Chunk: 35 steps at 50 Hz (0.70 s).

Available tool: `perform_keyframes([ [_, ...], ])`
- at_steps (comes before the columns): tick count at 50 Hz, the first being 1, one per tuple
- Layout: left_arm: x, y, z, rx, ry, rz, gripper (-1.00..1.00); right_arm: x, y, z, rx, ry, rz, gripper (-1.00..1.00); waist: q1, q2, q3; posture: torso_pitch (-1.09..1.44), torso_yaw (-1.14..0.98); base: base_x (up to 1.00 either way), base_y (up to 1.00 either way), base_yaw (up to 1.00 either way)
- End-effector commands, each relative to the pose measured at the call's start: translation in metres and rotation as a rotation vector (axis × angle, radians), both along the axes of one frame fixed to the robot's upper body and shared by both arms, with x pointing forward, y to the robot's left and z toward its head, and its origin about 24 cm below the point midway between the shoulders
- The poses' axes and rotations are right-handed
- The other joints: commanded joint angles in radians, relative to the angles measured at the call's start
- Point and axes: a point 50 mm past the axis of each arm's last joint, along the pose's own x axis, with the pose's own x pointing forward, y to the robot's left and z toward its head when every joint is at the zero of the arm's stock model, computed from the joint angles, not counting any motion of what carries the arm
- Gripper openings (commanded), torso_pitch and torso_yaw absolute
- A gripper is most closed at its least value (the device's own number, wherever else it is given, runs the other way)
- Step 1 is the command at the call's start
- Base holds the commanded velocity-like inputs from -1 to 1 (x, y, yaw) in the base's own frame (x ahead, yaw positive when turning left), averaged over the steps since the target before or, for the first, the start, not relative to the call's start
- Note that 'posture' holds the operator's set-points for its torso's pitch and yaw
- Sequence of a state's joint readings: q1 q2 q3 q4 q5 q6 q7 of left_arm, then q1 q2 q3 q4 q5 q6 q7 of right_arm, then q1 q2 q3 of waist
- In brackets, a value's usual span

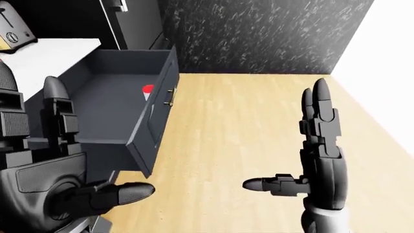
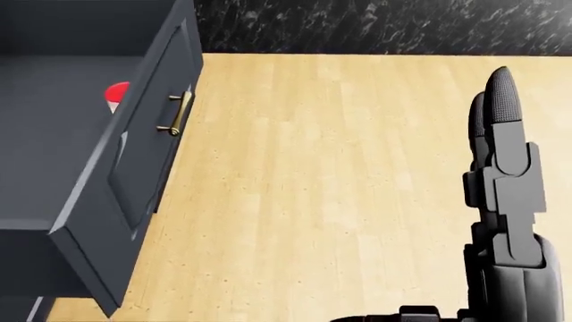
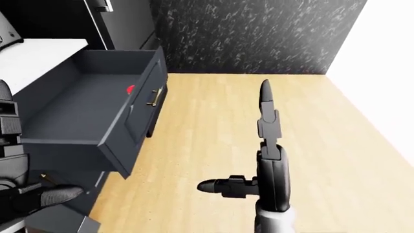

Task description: Close the right drawer.

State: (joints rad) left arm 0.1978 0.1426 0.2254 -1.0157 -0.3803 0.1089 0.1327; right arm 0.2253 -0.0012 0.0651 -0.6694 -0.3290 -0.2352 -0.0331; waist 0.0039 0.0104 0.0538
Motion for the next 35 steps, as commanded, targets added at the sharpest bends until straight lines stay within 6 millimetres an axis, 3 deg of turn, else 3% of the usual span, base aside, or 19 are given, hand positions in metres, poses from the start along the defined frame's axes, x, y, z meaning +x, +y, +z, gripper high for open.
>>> perform_keyframes([
  [1,-0.0060,-0.0024,0.0082,0.014,-0.062,-0.010,1.00,-0.0051,0.0002,0.0099,0.004,-0.069,0.001,1.00,-0.002,0.005,-0.006,0.00,0.00,0.02,0.14,0.00],
  [3,-0.0060,-0.0024,0.0085,0.015,-0.063,-0.010,1.00,-0.0054,0.0002,0.0099,0.003,-0.069,0.001,1.00,-0.002,-0.021,-0.007,0.00,0.00,0.01,0.13,0.00],
  [5,-0.0059,-0.0025,0.0086,0.015,-0.062,-0.009,1.00,-0.0056,0.0000,0.0101,0.004,-0.070,0.000,1.00,-0.004,-0.065,-0.016,0.00,0.00,0.01,0.13,0.00],
  [7,-0.0059,-0.0025,0.0088,0.015,-0.063,-0.009,1.00,-0.0057,-0.0005,0.0104,0.005,-0.070,-0.002,1.00,-0.016,-0.041,-0.013,0.00,0.00,0.01,0.13,0.00],
  [9,-0.0060,-0.0024,0.0091,0.014,-0.064,-0.010,1.00,-0.0068,-0.0006,0.0107,0.004,-0.071,-0.001,1.00,-0.011,-0.047,-0.010,0.00,0.00,0.01,0.12,0.00],
  [11,-0.0057,-0.0028,0.0092,0.015,-0.063,-0.011,1.00,-0.0057,-0.0002,0.0103,0.004,-0.070,0.001,1.00,-0.007,-0.036,-0.016,0.00,0.00,0.01,0.13,0.00],
  [15,-0.0055,-0.0027,0.0093,0.014,-0.062,-0.010,1.00,-0.0059,-0.0001,0.0100,0.003,-0.069,-0.001,1.00,-0.007,0.003,-0.002,0.00,0.00,0.01,0.13,0.00],
  [17,-0.0054,-0.0028,0.0091,0.014,-0.061,-0.011,1.00,-0.0055,-0.0004,0.0098,0.005,-0.067,-0.001,1.00,-0.010,0.046,-0.008,0.00,0.00,0.02,0.13,0.00],
  [18,-0.0054,-0.0028,0.0090,0.014,-0.061,-0.011,1.00,-0.0052,-0.0005,0.0096,0.004,-0.066,-0.003,1.00,-0.009,0.086,-0.022,0.00,0.00,0.01,0.13,0.00],
  [19,-0.0055,-0.0027,0.0090,0.014,-0.062,-0.011,1.00,-0.0057,-0.0002,0.0095,0.003,-0.066,0.000,1.00,-0.003,0.074,-0.022,0.00,0.00,0.01,0.13,0.00],
  [21,-0.0055,-0.0027,0.0088,0.014,-0.061,-0.011,1.00,-0.0052,-0.0002,0.0095,0.003,-0.065,-0.001,1.00,-0.001,0.062,0.000,0.00,0.00,0.01,0.14,0.00],
  [23,-0.0056,-0.0028,0.0087,0.014,-0.061,-0.011,1.00,-0.0046,-0.0003,0.0097,0.002,-0.065,-0.001,1.00,0.001,0.040,-0.012,0.00,0.00,0.01,0.14,0.00],
  [28,-0.0055,-0.0027,0.0090,0.015,-0.061,-0.011,1.00,-0.0043,0.0000,0.0093,0.003,-0.064,-0.001,1.00,-0.003,-0.008,-0.008,0.00,0.00,0.01,0.13,0.00],
  [30,-0.0055,-0.0025,0.0091,0.015,-0.062,-0.011,1.00,-0.0042,0.0001,0.0089,0.002,-0.064,0.000,1.00,-0.003,-0.042,-0.009,0.00,0.00,0.02,0.14,0.00],
  [31,-0.0056,-0.0022,0.0092,0.014,-0.062,-0.010,1.00,-0.0047,0.0003,0.0088,0.002,-0.064,-0.002,1.00,-0.005,-0.072,-0.020,0.00,0.00,0.02,0.13,0.00],
  [32,-0.0055,-0.0022,0.0093,0.014,-0.061,-0.011,1.00,-0.0042,0.0001,0.0089,0.003,-0.064,-0.001,1.00,-0.015,-0.044,-0.011,0.00,0.00,0.01,0.13,0.00],
  [35,-0.0057,-0.0024,0.0094,0.014,-0.061,-0.011,1.00,-0.0037,-0.0004,0.0093,0.002,-0.063,-0.001,1.00,-0.012,-0.048,-0.016,0.00,0.00,0.01,0.13,0.00],
])
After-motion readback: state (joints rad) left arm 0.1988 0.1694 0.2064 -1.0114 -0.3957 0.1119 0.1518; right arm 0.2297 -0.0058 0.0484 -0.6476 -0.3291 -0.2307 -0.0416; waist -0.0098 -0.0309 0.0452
